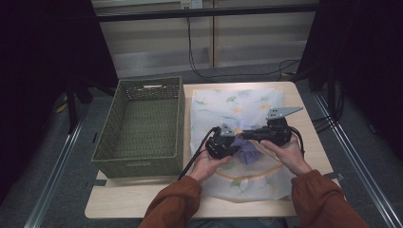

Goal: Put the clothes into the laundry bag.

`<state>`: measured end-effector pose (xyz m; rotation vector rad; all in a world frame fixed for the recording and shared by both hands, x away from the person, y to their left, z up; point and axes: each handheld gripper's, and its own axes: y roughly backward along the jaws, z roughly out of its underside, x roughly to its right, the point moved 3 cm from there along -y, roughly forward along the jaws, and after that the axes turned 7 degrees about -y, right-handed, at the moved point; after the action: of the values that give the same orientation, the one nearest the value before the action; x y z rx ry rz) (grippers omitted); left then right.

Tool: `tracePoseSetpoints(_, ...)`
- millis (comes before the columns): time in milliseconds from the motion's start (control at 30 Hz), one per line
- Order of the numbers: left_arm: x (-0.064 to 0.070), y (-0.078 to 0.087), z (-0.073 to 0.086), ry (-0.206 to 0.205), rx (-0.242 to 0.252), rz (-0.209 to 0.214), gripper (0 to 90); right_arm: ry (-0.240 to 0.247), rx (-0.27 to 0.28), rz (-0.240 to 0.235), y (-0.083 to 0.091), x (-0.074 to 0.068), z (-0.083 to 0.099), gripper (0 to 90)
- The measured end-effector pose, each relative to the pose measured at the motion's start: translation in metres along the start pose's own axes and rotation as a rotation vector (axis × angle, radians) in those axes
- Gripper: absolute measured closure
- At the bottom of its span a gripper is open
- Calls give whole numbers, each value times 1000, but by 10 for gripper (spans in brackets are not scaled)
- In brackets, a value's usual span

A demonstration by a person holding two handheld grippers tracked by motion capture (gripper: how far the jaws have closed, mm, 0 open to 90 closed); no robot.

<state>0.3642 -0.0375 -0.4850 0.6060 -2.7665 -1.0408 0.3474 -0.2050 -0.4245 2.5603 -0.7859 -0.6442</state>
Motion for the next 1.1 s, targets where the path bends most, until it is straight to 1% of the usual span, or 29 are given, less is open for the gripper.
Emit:
tracePoseSetpoints(67,-2,-1,-1,2,1,-7,784,-2,1,2,0,0,0,886)
tracePoseSetpoints(167,-5,-1,-3,19,12,-19,784,-1,1,-1,0,-1,0,886)
tracePoseSetpoints(200,-5,-1,-4,35,19,-20,784,0,1,-2,0,-1,0,886)
tracePoseSetpoints(267,-6,-1,-5,36,27,-25,784,-1,1,-3,0,-1,0,886)
tracePoseSetpoints(300,-7,-2,-7,47,47,-29,784,-1,6,-4,1,-1,-1,886)
tracePoseSetpoints(400,-8,-2,-8,50,45,-34,784,-2,7,-3,1,-1,-1,886)
tracePoseSetpoints(467,-9,-2,-10,59,63,-49,784,-1,12,-8,2,-2,-2,886)
tracePoseSetpoints(500,-10,0,-12,63,81,-76,785,3,16,-12,3,-3,-4,886)
tracePoseSetpoints(533,-10,0,-12,63,81,-76,785,3,16,-12,3,-3,-4,886)
tracePoseSetpoints(600,-11,0,-13,77,95,-80,785,5,23,-16,5,-5,-5,886)
tracePoseSetpoints(633,-11,1,-15,72,103,-90,786,5,30,-20,7,-5,-7,886)
tracePoseSetpoints(667,-11,1,-15,72,103,-90,786,5,30,-20,7,-5,-7,886)
tracePoseSetpoints(700,-12,-2,-16,84,115,-103,786,3,32,-19,8,-5,-7,886)
tracePoseSetpoints(733,-12,-2,-16,84,115,-103,786,2,29,-21,7,-5,-7,886)
tracePoseSetpoints(767,-14,-6,-15,87,122,-105,785,4,25,-20,7,-5,-7,886)
tracePoseSetpoints(900,-15,-12,-10,101,120,-113,769,0,11,-19,4,-4,-4,886)
tracePoseSetpoints(933,-15,-14,-7,115,121,-108,764,-3,-2,-9,3,0,-2,886)
tracePoseSetpoints(967,-12,-17,-1,98,97,-103,755,-11,-2,-3,4,3,-1,886)
tracePoseSetpoints(1000,-12,-17,-1,98,97,-103,736,-11,-2,-3,4,3,-1,886)
tracePoseSetpoints(1033,-10,-19,2,89,89,-100,715,-29,0,4,6,9,1,886)
tracePoseSetpoints(1067,-9,-20,4,82,76,-95,715,-29,0,4,6,9,1,886)
tracePoseSetpoints(1100,-9,-20,4,86,73,-87,691,-32,-4,7,5,11,2,886)
